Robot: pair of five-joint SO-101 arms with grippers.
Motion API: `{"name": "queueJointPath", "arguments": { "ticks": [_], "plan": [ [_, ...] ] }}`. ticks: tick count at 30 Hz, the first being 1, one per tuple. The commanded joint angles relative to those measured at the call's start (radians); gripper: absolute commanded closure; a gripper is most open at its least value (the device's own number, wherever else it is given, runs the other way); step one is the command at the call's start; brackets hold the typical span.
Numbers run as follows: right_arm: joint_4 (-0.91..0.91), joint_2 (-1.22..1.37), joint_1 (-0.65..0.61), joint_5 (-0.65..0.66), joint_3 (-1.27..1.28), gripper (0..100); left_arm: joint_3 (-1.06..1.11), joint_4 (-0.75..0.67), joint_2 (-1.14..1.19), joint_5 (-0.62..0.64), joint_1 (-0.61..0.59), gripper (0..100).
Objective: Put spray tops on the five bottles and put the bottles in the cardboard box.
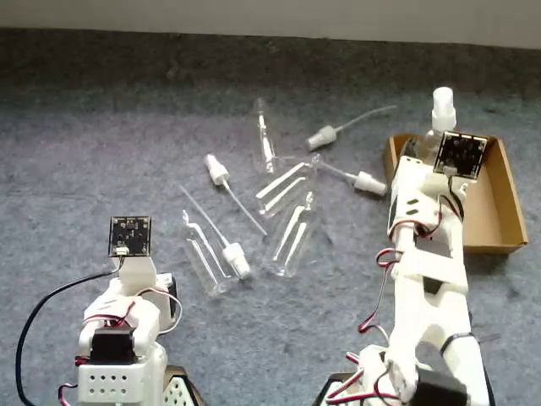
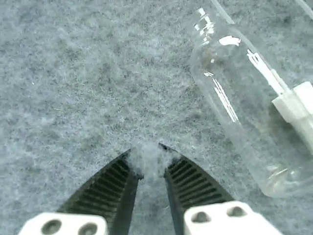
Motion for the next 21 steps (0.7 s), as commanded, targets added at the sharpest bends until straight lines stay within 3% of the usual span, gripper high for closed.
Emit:
{"name": "queueJointPath", "arguments": {
  "ticks": [1,11,21],
  "plan": [
    [-0.087,0.111,0.015,-0.012,-0.127,90.4,0.025,-0.021,-0.007,-0.005,-0.004,99],
    [-0.292,0.464,0.013,-0.012,-0.308,90.4,0.025,-0.023,-0.007,-0.005,-0.004,99],
    [-0.374,0.716,0.015,-0.012,-0.479,90.4,0.025,-0.028,-0.007,-0.008,-0.004,99]
  ]
}}
